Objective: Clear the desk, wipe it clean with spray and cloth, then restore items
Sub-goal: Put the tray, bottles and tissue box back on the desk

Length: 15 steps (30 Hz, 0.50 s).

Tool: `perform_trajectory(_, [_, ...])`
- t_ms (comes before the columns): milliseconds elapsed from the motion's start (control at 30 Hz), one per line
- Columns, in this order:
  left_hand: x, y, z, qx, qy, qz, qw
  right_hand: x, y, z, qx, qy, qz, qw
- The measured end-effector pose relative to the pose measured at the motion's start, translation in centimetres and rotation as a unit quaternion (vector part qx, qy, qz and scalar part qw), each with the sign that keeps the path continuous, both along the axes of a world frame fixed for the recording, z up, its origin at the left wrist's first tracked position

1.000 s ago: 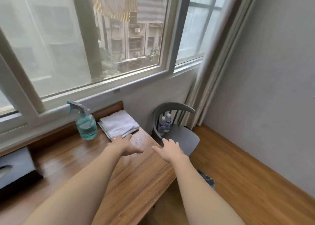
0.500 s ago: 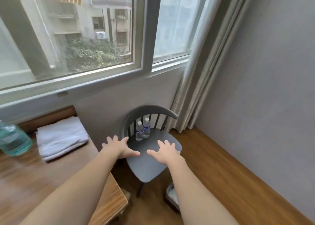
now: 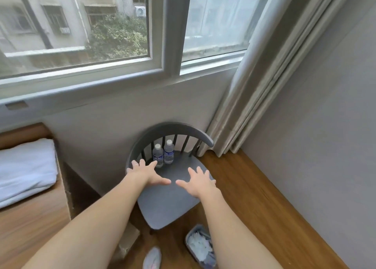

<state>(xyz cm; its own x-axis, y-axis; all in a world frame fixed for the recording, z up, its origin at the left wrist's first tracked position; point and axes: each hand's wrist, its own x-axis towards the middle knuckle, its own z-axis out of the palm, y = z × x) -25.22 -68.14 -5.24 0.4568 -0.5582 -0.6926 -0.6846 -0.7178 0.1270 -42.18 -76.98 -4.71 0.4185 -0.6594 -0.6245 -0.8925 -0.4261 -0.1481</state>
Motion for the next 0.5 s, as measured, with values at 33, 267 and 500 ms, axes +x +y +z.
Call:
perform_trajectory(33, [0.3, -1.1, -0.5, 0.003, 0.003, 0.004, 1.000, 0.2, -1.1, -0.5, 0.003, 0.001, 0.003, 1.000])
perform_trajectory(267, [0.4, -6.4, -2.8, 0.023, 0.017, 0.061, 0.998, 1.3, -8.7, -3.5, 0.032, 0.000, 0.045, 0.998])
perform_trajectory(500, [-0.9, -9.5, -5.6, 0.026, 0.029, 0.181, 0.983, 1.1, -15.0, -7.9, 0.040, 0.018, 0.142, 0.989])
